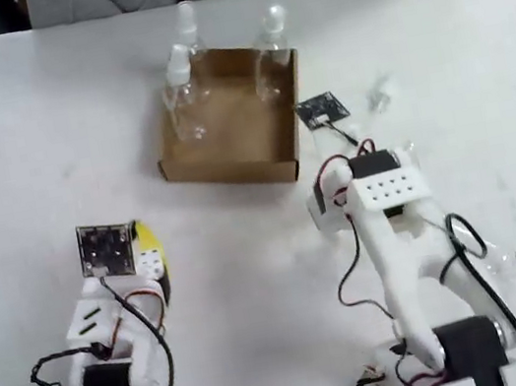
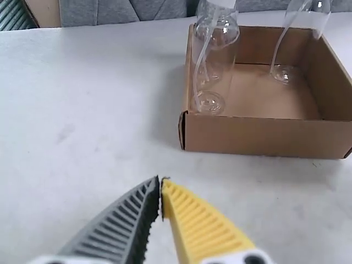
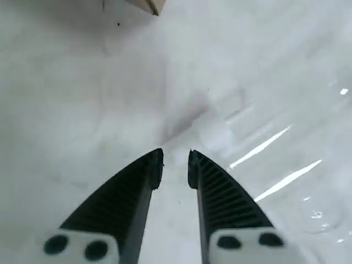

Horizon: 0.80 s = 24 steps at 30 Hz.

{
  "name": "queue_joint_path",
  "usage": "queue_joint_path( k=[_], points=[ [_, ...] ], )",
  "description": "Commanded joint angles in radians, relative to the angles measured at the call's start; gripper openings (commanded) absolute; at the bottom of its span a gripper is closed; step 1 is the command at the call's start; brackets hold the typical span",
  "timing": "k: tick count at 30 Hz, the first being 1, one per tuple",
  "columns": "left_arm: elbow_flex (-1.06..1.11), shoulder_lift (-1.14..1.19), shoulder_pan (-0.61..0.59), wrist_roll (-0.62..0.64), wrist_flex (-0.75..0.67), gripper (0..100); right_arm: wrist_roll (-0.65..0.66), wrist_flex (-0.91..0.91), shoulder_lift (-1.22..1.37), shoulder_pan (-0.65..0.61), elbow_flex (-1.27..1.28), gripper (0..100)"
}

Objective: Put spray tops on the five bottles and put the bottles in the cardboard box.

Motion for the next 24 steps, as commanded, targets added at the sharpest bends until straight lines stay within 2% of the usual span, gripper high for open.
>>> queue_joint_path(
  k=[1, 8, 14, 24],
  points=[
    [0.0, -0.004, -0.01, -0.009, -0.017, 2, -0.009, -0.028, 0.015, 0.038, -0.009, 5.6],
    [0.0, -0.004, -0.01, -0.009, -0.017, 2, -0.009, -0.024, 0.018, 0.099, -0.031, 6.3],
    [0.0, -0.004, -0.01, -0.009, -0.017, 2, -0.014, -0.027, 0.025, 0.096, -0.048, 17.8],
    [0.0, -0.004, -0.01, -0.009, -0.017, 2, -0.255, -0.064, 0.028, 0.039, -0.038, 17.0]
  ],
)
